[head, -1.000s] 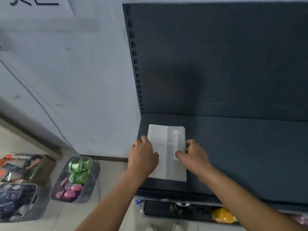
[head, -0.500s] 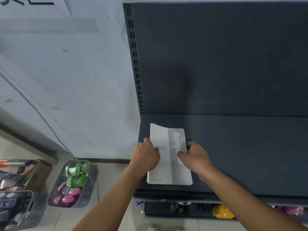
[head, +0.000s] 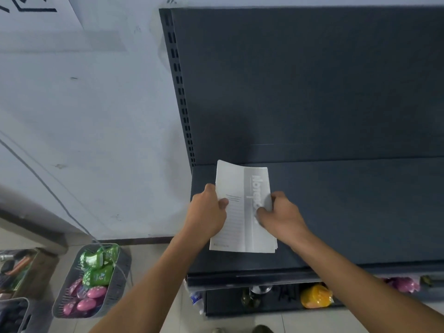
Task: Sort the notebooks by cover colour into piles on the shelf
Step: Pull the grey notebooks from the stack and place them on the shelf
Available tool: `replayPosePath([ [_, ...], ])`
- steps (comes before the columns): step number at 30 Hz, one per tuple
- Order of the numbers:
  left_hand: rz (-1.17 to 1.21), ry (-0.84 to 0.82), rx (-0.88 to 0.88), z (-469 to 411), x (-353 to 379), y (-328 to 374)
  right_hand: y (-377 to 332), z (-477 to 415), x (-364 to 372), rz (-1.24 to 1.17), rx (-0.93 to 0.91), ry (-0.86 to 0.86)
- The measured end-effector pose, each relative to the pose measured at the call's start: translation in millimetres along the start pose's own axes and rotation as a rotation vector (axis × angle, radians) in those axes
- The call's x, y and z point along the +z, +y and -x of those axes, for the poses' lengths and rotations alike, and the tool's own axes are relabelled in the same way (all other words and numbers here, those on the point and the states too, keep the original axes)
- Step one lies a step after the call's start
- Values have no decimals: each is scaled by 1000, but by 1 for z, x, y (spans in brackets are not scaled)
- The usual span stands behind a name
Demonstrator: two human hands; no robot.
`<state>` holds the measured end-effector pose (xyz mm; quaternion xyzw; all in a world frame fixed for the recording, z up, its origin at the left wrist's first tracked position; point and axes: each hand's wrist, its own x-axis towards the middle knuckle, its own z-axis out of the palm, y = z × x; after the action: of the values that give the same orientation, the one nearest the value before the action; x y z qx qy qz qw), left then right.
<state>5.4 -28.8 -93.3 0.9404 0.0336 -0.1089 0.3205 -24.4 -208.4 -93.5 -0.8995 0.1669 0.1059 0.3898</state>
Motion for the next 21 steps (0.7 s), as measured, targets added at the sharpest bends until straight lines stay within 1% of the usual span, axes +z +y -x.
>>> replayPosePath([
  [2,-137,30,48,3,3,6,3,5,-7,61,-9,29],
  [3,-167,49,77,5,5,11,4,6,-11,88,-17,52],
  [8,-201,109,252,8,16,48,14,11,-40,193,-37,204],
  [10,-204,99,318,7,24,63,23,15,-51,225,-24,255],
  [16,-191,5,426,18,59,109,64,33,-91,277,100,351],
  [21,-212,-21,514,31,93,154,104,47,-127,308,142,419],
])
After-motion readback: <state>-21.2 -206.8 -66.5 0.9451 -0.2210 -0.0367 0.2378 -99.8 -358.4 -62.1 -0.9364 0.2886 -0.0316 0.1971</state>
